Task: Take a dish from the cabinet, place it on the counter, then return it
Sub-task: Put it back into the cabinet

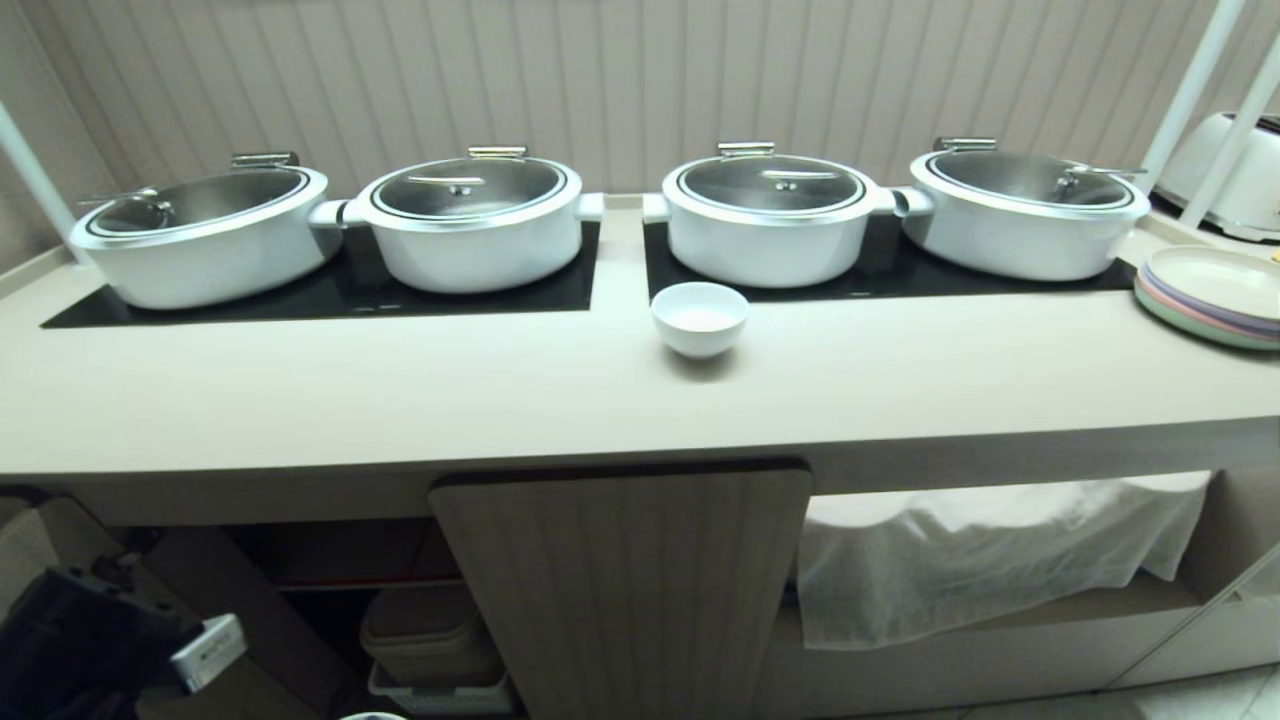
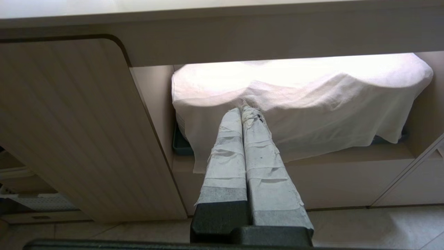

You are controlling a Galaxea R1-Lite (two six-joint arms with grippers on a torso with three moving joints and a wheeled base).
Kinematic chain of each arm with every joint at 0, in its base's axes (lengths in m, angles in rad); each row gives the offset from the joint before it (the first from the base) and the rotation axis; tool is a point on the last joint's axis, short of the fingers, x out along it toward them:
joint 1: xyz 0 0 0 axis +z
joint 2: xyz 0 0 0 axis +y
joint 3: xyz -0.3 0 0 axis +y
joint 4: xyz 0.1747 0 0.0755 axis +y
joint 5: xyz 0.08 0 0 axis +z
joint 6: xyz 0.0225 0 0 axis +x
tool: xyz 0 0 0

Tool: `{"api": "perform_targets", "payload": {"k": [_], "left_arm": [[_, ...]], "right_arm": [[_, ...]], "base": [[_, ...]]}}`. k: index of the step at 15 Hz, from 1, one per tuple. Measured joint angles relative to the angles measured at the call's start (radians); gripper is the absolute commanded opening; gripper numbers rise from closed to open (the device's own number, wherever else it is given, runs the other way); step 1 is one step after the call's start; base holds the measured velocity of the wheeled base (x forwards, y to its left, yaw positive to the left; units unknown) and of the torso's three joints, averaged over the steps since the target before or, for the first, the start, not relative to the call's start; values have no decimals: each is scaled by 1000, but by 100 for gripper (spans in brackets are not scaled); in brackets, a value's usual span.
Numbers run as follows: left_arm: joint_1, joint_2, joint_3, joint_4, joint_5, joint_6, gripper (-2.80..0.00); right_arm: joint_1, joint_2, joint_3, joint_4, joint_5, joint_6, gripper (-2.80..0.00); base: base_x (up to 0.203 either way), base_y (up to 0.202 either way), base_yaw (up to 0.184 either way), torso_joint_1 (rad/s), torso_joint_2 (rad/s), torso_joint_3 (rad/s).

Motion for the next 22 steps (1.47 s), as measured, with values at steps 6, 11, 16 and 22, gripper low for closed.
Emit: {"api": "perform_targets", "payload": {"k": [6, 11, 16, 22], "left_arm": [[-1, 0, -1, 0, -5, 1, -280], [-1, 0, -3, 0, -4, 0, -280], [0, 7, -11, -1, -5, -2, -280], [2, 9, -10, -1, -10, -3, -280]], "right_arm": [[0, 0, 0, 0, 0, 0, -280], [0, 0, 0, 0, 0, 0, -280], [0, 0, 0, 0, 0, 0, -280], [0, 0, 0, 0, 0, 0, -280]], "base": [[0, 0, 0, -249, 528, 273], [0, 0, 0, -243, 528, 281], [0, 0, 0, -227, 501, 272], [0, 0, 0, -205, 469, 270]]}}
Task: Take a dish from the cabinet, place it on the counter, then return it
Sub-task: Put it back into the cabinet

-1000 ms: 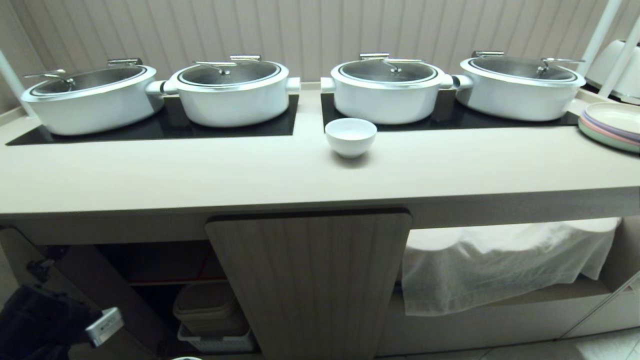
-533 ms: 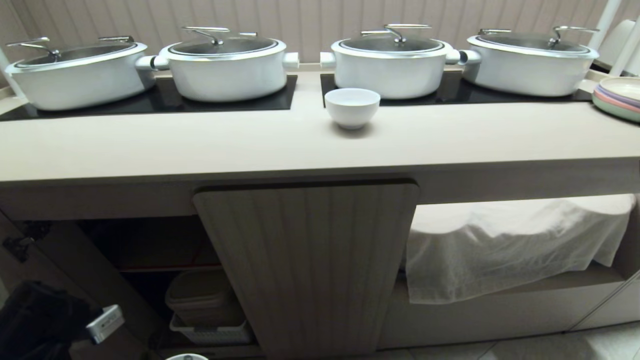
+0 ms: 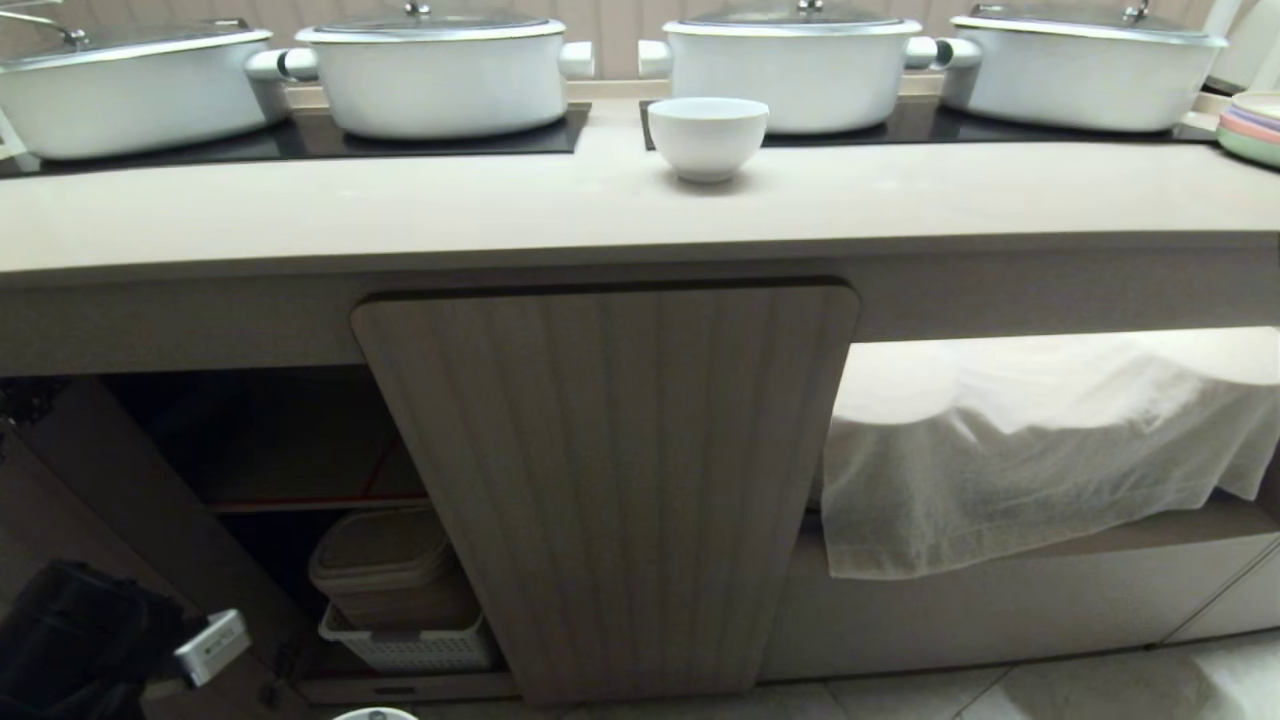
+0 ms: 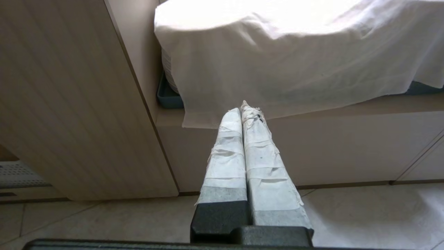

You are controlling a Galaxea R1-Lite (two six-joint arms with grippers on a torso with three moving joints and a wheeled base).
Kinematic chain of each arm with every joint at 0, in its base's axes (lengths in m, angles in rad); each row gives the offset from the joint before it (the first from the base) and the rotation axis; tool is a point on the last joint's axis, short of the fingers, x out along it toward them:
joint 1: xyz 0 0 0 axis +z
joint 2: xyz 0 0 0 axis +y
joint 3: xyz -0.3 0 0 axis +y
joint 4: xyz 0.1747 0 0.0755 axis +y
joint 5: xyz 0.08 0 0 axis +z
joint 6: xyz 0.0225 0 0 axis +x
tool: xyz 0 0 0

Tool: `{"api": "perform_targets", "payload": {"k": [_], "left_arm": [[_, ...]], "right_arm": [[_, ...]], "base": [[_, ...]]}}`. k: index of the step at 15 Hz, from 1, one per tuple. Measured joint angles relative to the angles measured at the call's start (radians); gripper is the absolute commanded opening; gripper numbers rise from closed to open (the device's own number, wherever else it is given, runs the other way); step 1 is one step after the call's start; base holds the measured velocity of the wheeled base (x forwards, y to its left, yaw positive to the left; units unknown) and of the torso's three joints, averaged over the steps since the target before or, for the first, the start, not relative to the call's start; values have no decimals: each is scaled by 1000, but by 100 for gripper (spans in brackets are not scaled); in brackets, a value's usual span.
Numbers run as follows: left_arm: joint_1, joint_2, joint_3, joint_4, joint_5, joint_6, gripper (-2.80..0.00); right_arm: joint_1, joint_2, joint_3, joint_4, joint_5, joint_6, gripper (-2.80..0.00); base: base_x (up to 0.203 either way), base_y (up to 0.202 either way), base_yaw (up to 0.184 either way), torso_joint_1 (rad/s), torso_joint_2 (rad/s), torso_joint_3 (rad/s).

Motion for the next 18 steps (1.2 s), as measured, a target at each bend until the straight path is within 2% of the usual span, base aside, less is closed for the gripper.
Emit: {"api": "perform_targets", "payload": {"k": [8, 18], "left_arm": [[0, 0, 5, 0, 0, 0, -280], [0, 0, 5, 0, -1, -1, -280]], "right_arm": [[0, 0, 0, 0, 0, 0, -280], [0, 0, 0, 0, 0, 0, -280]], "base": [[0, 0, 0, -170, 442, 270], [0, 0, 0, -13, 43, 26]]}}
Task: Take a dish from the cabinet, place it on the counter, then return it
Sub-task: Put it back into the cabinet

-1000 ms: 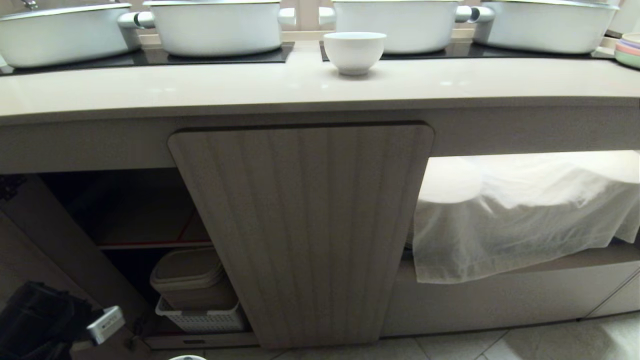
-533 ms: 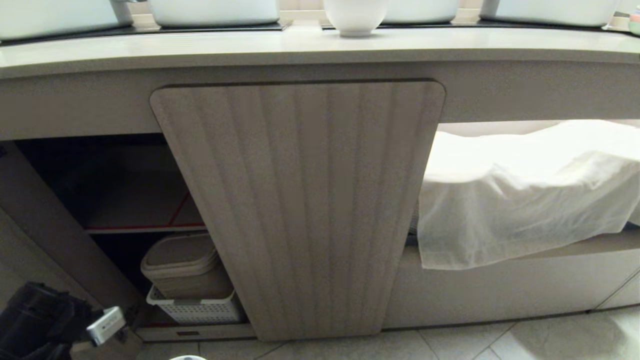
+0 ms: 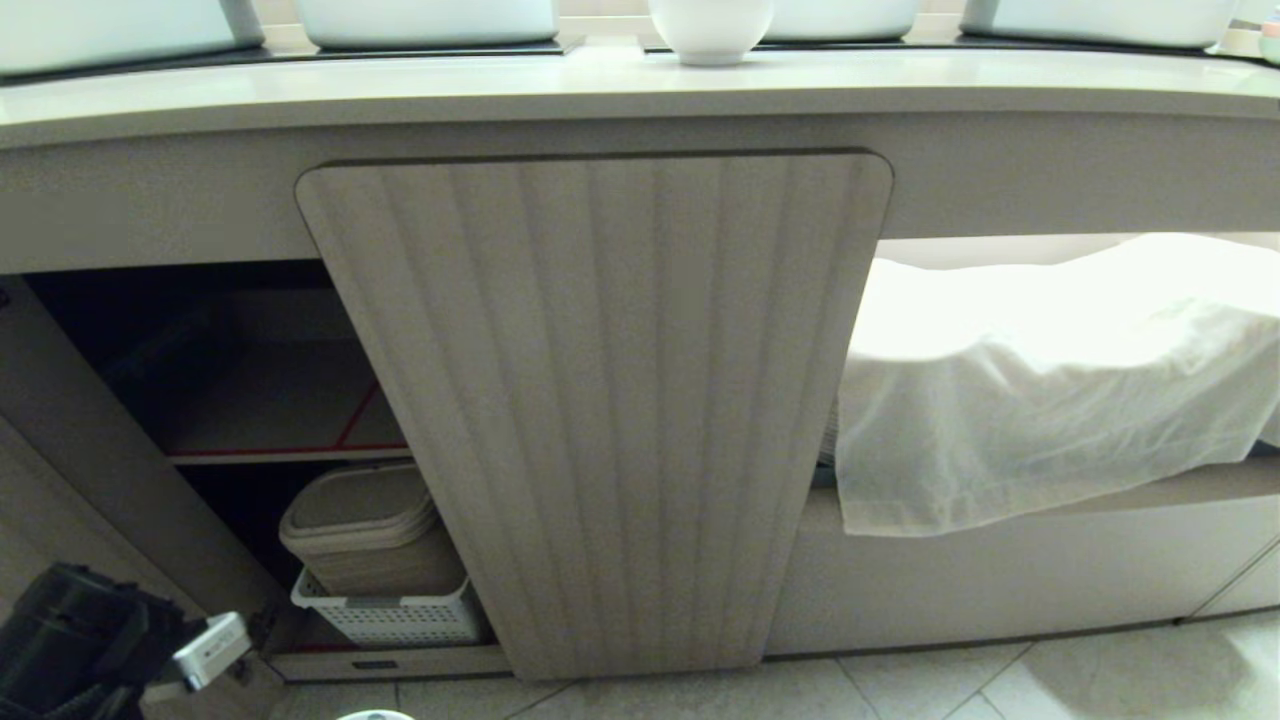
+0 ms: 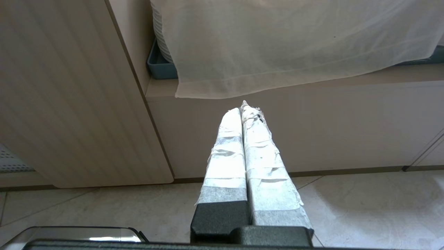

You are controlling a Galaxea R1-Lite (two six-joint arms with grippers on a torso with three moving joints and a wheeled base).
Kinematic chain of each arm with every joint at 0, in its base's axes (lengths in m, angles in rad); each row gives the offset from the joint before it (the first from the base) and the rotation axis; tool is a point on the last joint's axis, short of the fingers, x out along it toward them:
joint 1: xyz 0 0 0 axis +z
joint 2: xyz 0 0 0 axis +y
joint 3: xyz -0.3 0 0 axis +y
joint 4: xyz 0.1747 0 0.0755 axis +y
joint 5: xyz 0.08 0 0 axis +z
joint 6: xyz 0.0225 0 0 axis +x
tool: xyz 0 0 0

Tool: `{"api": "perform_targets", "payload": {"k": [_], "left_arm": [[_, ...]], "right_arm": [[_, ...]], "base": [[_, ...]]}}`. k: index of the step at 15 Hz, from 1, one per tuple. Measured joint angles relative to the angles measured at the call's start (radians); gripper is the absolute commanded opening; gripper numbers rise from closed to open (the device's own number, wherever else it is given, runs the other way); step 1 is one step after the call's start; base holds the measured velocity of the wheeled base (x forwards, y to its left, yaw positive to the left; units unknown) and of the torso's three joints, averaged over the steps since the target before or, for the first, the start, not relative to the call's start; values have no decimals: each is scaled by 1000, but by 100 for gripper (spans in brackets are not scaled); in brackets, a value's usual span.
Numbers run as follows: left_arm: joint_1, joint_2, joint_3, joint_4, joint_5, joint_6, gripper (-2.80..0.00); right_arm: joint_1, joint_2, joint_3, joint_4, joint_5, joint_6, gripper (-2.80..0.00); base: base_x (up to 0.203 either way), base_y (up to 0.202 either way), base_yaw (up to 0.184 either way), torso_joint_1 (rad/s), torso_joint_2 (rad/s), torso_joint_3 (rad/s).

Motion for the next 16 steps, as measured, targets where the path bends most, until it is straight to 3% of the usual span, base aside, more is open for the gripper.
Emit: {"api": "perform_targets", "payload": {"k": [16], "left_arm": [[18, -8, 2, -46, 14, -1, -280]], "right_arm": [[0, 0, 0, 0, 0, -2, -280]], "base": [[0, 0, 0, 0, 0, 0]]}}
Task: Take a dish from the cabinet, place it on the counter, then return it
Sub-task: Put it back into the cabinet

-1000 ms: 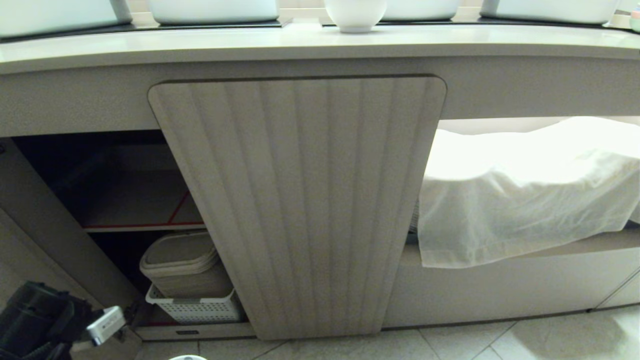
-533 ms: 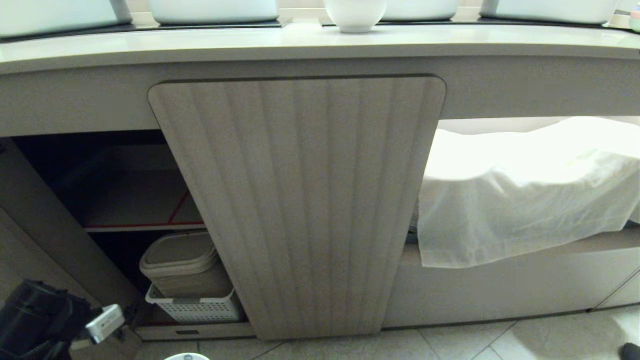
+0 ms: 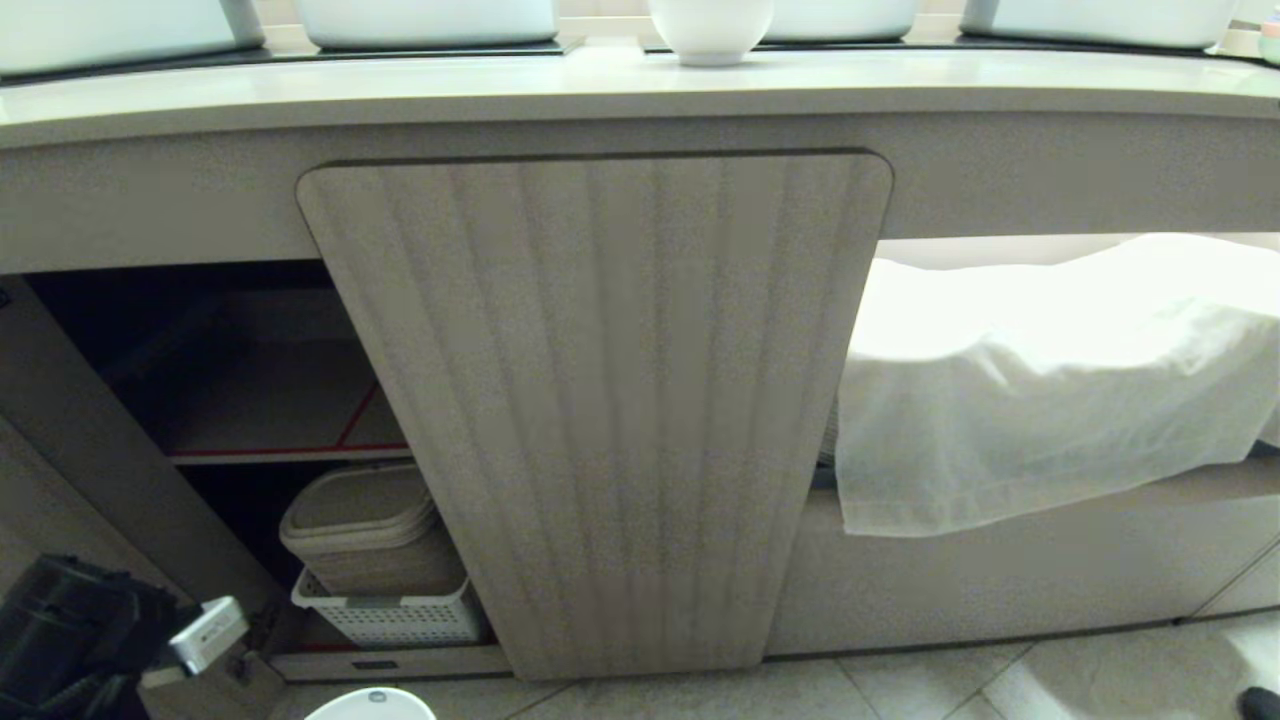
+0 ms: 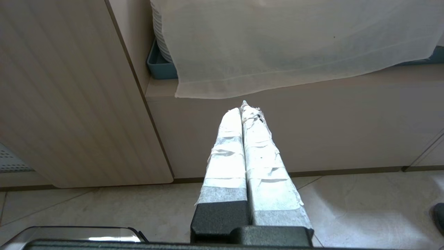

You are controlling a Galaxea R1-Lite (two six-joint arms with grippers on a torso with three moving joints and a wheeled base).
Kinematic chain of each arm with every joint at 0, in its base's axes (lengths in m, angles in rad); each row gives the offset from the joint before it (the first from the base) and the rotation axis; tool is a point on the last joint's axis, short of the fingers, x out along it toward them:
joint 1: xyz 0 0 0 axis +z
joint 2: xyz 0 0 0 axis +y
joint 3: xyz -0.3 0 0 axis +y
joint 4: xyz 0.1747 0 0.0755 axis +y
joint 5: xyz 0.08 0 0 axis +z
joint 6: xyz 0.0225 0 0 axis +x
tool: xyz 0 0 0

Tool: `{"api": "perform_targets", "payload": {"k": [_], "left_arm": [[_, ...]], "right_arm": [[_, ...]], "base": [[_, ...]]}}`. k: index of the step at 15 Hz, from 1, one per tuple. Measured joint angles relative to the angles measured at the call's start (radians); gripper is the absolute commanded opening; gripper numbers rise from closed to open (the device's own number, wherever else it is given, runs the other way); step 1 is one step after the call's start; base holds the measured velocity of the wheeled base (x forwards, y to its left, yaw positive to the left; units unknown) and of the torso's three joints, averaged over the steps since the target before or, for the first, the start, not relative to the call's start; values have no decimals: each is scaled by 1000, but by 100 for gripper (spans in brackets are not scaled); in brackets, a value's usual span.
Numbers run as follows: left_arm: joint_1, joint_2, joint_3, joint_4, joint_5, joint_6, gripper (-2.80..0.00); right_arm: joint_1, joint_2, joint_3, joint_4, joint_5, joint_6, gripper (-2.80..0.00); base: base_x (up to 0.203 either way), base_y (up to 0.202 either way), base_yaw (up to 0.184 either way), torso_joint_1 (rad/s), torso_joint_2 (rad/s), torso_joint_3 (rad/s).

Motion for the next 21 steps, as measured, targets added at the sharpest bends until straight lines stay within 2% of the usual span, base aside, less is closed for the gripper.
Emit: {"api": "perform_targets", "payload": {"k": [21], "left_arm": [[8, -8, 1, -1, -14, 4, -280]], "right_arm": [[0, 0, 0, 0, 0, -1, -280]], "base": [[0, 0, 0, 0, 0, 0]]}}
